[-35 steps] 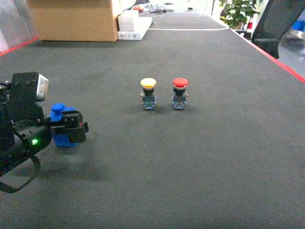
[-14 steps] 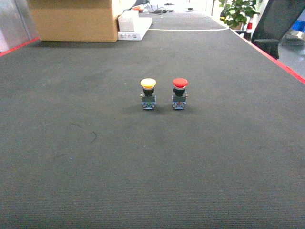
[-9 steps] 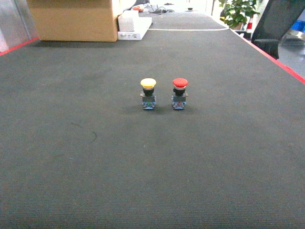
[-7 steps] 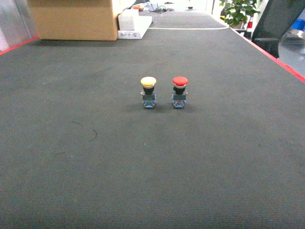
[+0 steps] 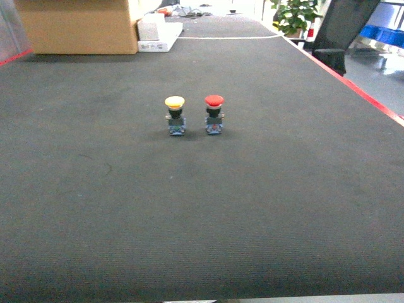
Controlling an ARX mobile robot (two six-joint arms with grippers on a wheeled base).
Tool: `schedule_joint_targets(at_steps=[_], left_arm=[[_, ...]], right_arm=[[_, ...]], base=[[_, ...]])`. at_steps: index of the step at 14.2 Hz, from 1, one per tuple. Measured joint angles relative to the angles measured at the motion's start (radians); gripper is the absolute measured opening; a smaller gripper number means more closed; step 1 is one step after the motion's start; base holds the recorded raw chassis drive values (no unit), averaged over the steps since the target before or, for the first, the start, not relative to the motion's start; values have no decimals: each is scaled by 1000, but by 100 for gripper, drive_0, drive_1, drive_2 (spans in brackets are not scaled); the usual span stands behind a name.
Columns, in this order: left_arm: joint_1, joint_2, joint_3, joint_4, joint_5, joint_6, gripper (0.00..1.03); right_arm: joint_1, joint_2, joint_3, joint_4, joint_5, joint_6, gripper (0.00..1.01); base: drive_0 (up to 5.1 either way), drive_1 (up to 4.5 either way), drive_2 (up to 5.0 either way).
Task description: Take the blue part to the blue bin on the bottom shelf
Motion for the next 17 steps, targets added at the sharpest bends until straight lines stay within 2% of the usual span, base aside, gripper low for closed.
schedule_joint_targets(at_steps=[17], left_arm=[[-2, 0, 0, 1, 0, 0, 44]], right_arm=[[0, 0, 0, -1, 0, 0, 98]], base=[[-161, -161, -161]])
